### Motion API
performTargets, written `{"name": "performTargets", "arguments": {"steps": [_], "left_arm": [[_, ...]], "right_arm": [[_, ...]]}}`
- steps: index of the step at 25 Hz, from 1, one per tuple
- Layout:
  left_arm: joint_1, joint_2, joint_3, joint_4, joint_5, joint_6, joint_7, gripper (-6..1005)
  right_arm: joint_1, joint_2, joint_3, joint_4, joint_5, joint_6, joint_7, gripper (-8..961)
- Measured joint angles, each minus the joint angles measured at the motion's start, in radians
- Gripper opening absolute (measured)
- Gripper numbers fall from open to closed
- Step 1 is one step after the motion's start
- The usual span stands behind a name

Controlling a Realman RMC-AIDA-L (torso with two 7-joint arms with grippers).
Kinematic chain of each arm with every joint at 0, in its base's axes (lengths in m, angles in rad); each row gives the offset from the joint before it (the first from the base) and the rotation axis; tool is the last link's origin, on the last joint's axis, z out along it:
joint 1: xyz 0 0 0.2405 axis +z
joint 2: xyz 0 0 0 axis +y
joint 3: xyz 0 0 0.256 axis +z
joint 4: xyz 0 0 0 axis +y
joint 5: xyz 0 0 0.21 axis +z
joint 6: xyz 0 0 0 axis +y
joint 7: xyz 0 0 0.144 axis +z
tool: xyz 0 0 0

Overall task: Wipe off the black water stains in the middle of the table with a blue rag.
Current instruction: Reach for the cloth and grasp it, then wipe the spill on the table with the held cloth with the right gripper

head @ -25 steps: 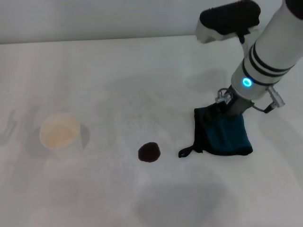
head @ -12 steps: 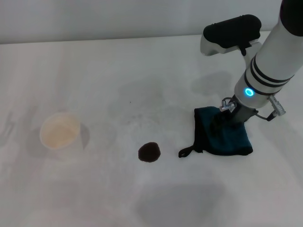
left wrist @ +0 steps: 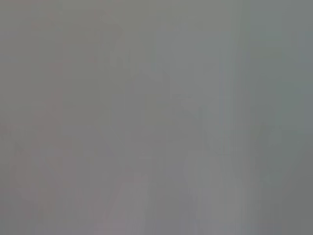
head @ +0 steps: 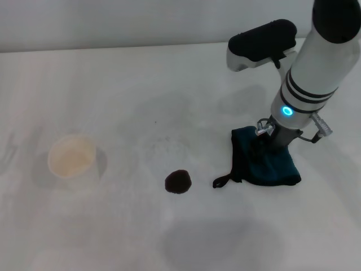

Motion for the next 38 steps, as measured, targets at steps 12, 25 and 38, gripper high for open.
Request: {"name": "performTargets", "arguments": {"steps": [12,25,38], "left_arm": [[-0.001,0.000,0.000,0.000,0.000,-0.003,0.000,879],[0.000,0.000,0.000,-0.001,-0.013,-0.004,-0.001,879],[-0.006,0.000,0.002,0.008,-0.009,0.001,-0.007,879]], "right_arm": [[0.049,0.000,-0.043,0.034,0.006,0.030,0.005,145],[0.094,0.002,-0.061,-0.028,0.064,0.025,-0.018,106],[0.220,0.003,-0.327,-0.037,0.356,-0.121,-0.027,104]]}}
